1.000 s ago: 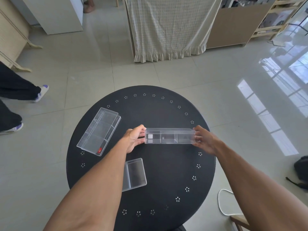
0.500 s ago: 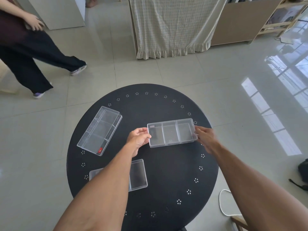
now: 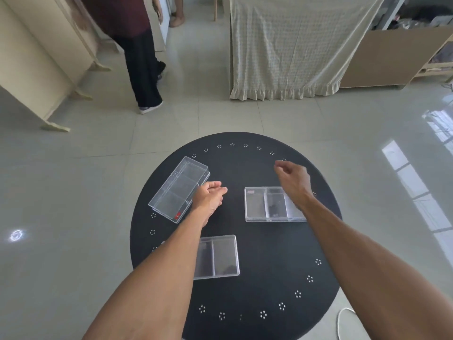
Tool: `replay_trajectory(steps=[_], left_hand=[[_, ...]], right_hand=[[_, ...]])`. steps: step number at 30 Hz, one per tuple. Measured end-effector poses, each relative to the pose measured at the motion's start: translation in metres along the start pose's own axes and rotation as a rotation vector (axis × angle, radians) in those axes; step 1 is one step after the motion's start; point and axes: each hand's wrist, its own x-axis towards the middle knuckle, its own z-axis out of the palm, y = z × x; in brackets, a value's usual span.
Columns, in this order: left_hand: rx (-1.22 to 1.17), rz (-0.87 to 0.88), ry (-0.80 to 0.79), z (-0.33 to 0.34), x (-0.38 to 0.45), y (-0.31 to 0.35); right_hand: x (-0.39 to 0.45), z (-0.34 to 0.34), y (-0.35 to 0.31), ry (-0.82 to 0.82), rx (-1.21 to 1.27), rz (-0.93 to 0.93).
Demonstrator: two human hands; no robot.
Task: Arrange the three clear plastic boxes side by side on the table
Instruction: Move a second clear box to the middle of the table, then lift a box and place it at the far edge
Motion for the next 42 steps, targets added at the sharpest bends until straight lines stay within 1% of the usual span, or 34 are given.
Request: replay_trajectory(steps=[5,11,14,16,18,20,22,25,28,32,36,39,42], left_hand=[[-0.013,-0.004,0.183,-0.066,-0.002,-0.009],[-0.199,-0.132,0.358,-0.149,-0.003,-0.038],[-0.201,-0.162,0.413,-0.160,-0.010,-0.049],[-0.208,-0.218,0.442,-0.166,-0.009,-0.057],[-0.246,-0.306,0.414,-0.169,-0.005,-0.063],[-0.297,-0.388,0.346,-0.170,0.000,-0.066],[-0.334,-0.437,0.294,-0.168,0.005,-0.066],[-0.385,-0.474,0.258,-0.165,0.015,-0.065],[-0.443,-0.482,0.237,-0.165,0.022,-0.062],[-0.461,-0.494,0.245,-0.171,0.028,-0.060],[-0.503,-0.509,0.262,-0.175,0.028,-0.056],[-0.569,-0.481,0.269,-0.174,0.028,-0.051],[-0.617,-0.428,0.267,-0.173,0.029,-0.044]], right_hand=[[-0.005,0.056,-0.031,-0.197,-0.079,-0.023],[0.003,0.123,-0.061,-0.427,-0.167,-0.036],[0.012,0.134,-0.065,-0.447,-0.236,-0.050],[0.017,0.148,-0.073,-0.477,-0.326,-0.088],[0.023,0.164,-0.081,-0.514,-0.356,-0.106],[0.031,0.180,-0.086,-0.542,-0.379,-0.117],[0.040,0.192,-0.087,-0.549,-0.403,-0.118],[0.054,0.208,-0.088,-0.577,-0.413,-0.089],[0.063,0.219,-0.091,-0.597,-0.382,0.022],[0.073,0.221,-0.085,-0.600,-0.472,0.116],[0.077,0.213,-0.075,-0.685,-0.300,0.257],[0.078,0.206,-0.079,-0.670,-0.216,0.286],[0.081,0.196,-0.080,-0.652,-0.135,0.275]])
